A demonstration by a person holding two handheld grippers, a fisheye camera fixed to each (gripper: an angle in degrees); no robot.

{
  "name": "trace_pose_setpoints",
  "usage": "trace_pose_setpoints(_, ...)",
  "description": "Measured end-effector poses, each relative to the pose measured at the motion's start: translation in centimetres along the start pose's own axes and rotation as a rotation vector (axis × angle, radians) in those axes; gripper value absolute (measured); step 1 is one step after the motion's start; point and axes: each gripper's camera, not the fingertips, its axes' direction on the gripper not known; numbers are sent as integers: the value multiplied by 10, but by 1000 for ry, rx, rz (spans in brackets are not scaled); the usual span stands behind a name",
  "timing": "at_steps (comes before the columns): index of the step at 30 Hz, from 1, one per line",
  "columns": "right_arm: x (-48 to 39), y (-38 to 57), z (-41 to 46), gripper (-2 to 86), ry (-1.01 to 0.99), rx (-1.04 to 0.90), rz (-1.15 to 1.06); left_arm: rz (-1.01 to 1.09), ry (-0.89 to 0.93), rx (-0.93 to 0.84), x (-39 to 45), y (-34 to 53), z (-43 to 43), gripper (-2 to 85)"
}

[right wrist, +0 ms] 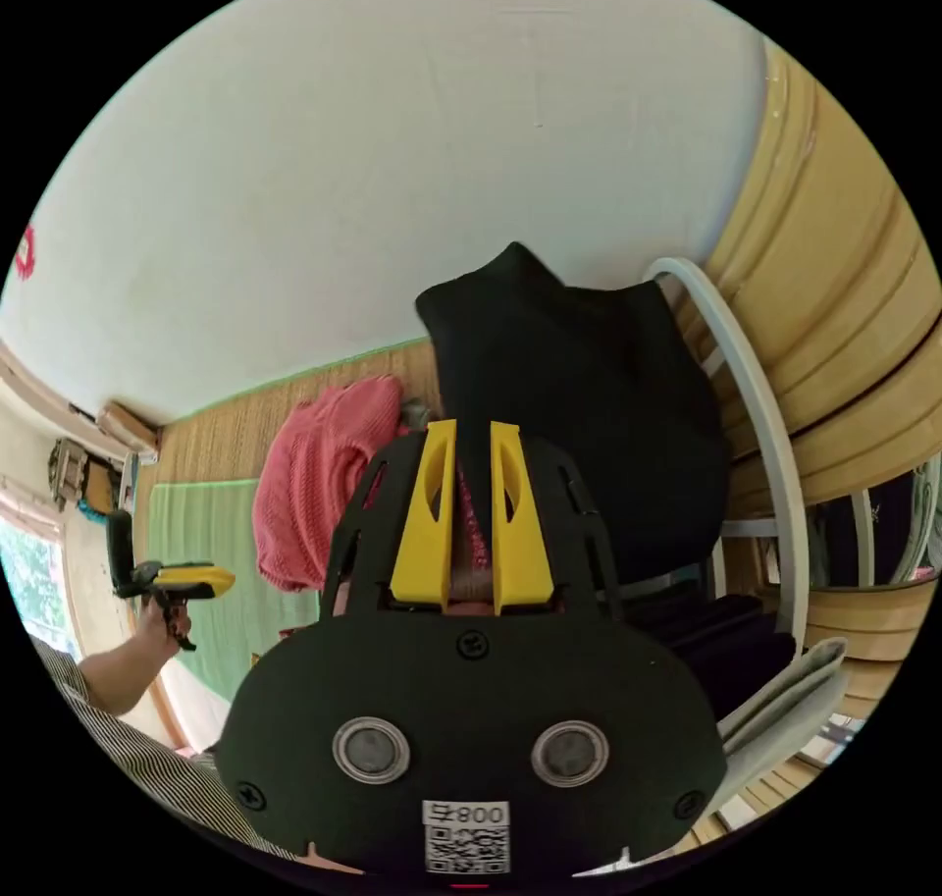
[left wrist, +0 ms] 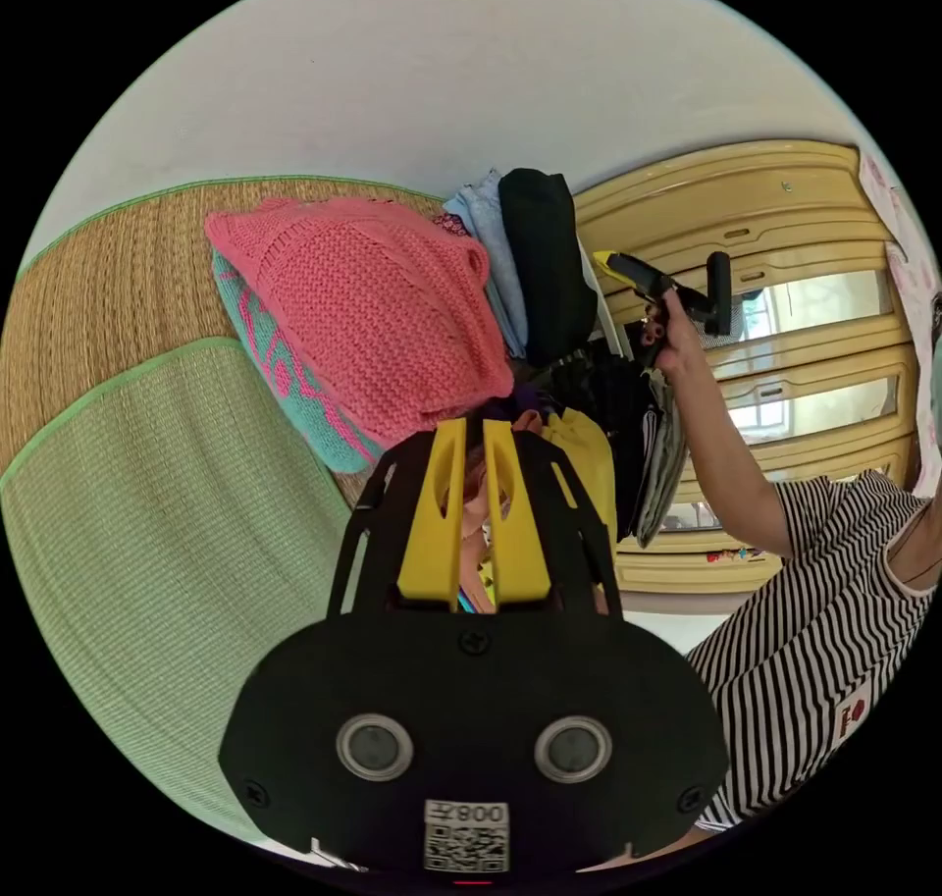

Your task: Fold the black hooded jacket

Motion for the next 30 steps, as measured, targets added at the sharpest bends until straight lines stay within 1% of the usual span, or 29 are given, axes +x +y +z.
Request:
trace_pose_setpoints(2,32,-20,0,93,4,-19,50,4,13,-9,6,0,2,28)
trace_pose_setpoints(4,45,-32,4,103,-8,-53,25,-6,37,-11,9,0,4,28)
trace_pose_setpoints(8,58,-43,30,113,102,-159,-68,-61,80,-5,4,2,8,25)
trace_pose_setpoints(11,74,-40,49,112,66,-209,-64,-85,81,-26,1,3,14,20)
trace_pose_setpoints(13,79,-36,50,97,53,-194,-50,-96,93,-39,-1,2,18,17)
trace_pose_setpoints(15,79,-30,46,64,87,-183,-50,-90,106,-36,0,-3,20,12)
trace_pose_setpoints(17,75,-16,32,26,116,-135,-75,-73,109,-36,2,-10,21,11)
trace_pose_setpoints(18,74,-12,27,22,110,-118,-74,-54,111,-36,3,-16,22,11)
trace_pose_setpoints(20,70,13,-3,11,26,-9,-76,-19,123,-31,7,-27,23,15)
trace_pose_setpoints(22,62,34,-23,7,-70,42,-81,15,156,-12,10,-40,25,22)
trace_pose_setpoints(23,53,50,-34,5,-115,71,-101,33,195,3,13,-50,27,32)
trace_pose_setpoints(25,38,72,-42,4,-153,69,-140,50,283,14,15,-68,34,62)
trace_pose_setpoints(26,29,87,-45,3,-182,67,-162,50,341,27,17,-80,39,94)
trace_pose_setpoints(27,25,94,-45,3,-190,61,-177,49,399,34,18,-92,45,128)
trace_pose_setpoints(30,12,121,-41,2,-193,17,-217,39,480,12,20,-123,67,186)
